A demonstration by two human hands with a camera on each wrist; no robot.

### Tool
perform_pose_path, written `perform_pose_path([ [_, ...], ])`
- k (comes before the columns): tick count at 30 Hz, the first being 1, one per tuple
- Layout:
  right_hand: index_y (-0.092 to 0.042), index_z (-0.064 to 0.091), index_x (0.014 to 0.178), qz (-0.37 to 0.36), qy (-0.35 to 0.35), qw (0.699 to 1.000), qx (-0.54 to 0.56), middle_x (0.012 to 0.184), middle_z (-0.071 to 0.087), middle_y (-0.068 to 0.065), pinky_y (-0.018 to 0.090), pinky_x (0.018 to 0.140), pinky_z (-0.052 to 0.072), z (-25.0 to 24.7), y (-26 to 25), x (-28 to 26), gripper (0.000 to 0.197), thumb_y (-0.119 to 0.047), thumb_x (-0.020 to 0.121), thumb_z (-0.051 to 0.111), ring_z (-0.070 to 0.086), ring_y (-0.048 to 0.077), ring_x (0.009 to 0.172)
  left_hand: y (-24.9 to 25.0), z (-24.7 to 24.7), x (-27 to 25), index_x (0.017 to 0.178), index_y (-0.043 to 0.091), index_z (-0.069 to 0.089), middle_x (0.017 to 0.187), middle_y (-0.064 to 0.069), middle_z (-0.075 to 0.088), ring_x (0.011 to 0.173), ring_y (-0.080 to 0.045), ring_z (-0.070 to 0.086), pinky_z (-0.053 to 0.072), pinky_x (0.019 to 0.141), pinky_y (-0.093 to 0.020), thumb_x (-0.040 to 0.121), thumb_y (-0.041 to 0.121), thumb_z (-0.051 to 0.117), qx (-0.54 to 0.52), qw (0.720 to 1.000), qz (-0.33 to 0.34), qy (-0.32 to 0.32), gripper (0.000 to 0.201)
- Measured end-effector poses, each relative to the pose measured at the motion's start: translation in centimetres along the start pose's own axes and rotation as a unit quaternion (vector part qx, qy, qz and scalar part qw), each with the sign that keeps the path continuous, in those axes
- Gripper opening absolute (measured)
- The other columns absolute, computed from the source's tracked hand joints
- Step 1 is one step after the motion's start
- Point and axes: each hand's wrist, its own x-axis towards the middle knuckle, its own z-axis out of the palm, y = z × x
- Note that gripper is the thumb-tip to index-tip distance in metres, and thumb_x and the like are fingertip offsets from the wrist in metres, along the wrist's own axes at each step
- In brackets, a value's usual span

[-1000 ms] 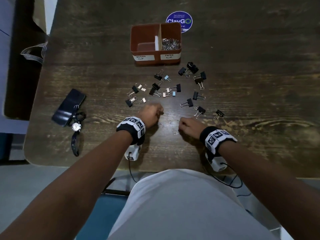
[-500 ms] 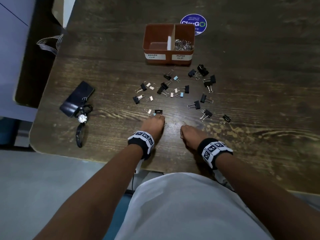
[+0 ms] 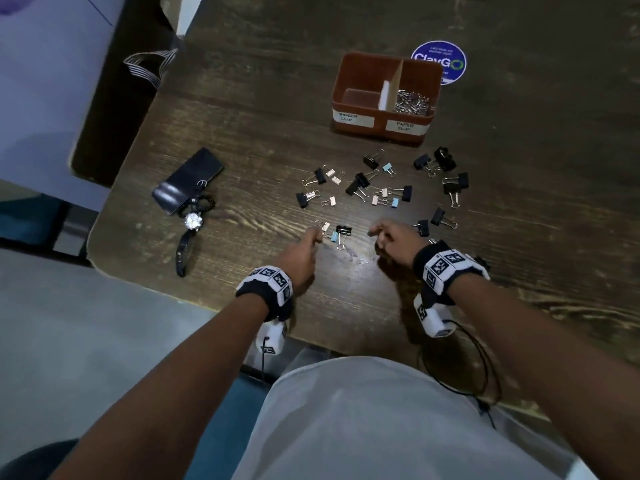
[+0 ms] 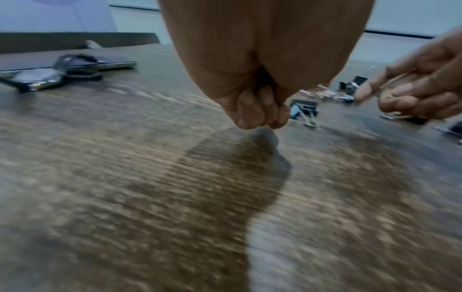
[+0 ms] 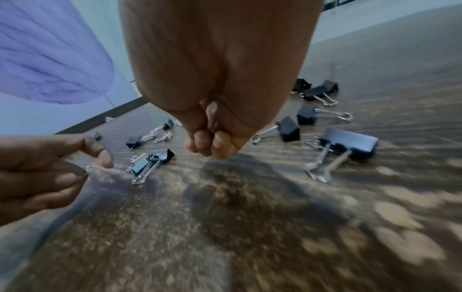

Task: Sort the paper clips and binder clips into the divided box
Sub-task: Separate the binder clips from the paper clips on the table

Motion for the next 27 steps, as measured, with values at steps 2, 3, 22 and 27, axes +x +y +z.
perform_pose_path([
  [2, -0.015, 0.063, 0.098, 0.005, -0.013, 1.000, 0.013, 0.098, 0.066, 0.001, 0.031, 0.079, 0.053, 0.5, -1.2, 1.0, 0.026, 0.001, 0.092, 0.043, 0.062, 0.014, 0.088, -1.4, -1.2, 0.6, 0.106, 0.024, 0.054, 0.078, -0.009, 0.066, 0.066, -0.026, 0.059, 0.047, 0.062, -0.033, 0.085, 0.000, 0.042, -0.002, 0.999, -0.029, 0.021, 0.034],
  [3, -0.012, 0.065, 0.094, 0.010, -0.016, 1.000, 0.022, 0.099, 0.068, 0.003, 0.031, 0.079, 0.052, 0.7, -1.9, 1.4, 0.025, 0.001, 0.091, 0.043, 0.063, 0.016, 0.089, -1.6, -1.9, 0.8, 0.093, 0.023, 0.059, 0.079, -0.008, 0.067, 0.069, -0.027, 0.061, 0.046, 0.065, -0.031, 0.082, 0.000, 0.041, -0.019, 0.998, -0.043, 0.028, 0.031],
  [22, -0.010, 0.067, 0.094, 0.082, 0.058, 0.995, 0.028, 0.108, 0.067, 0.006, 0.032, 0.092, 0.043, -2.6, -4.4, 6.4, 0.029, -0.001, 0.093, 0.039, 0.058, 0.018, 0.100, 0.7, -10.6, 11.6, 0.089, 0.008, 0.069, 0.082, -0.006, 0.066, 0.079, -0.021, 0.061, 0.043, 0.070, -0.024, 0.097, 0.004, 0.043, -0.119, 0.991, -0.046, 0.048, 0.028],
  [27, -0.005, 0.066, 0.101, 0.143, 0.156, 0.977, 0.003, 0.104, 0.065, 0.011, 0.033, 0.088, 0.045, -5.7, -1.8, 6.1, 0.023, -0.017, 0.098, 0.047, 0.058, 0.024, 0.100, 3.0, -11.4, 14.2, 0.074, 0.016, 0.066, 0.071, -0.002, 0.064, 0.063, -0.013, 0.056, 0.039, 0.060, -0.023, 0.097, 0.027, 0.055, -0.058, 0.998, -0.014, 0.000, 0.028],
])
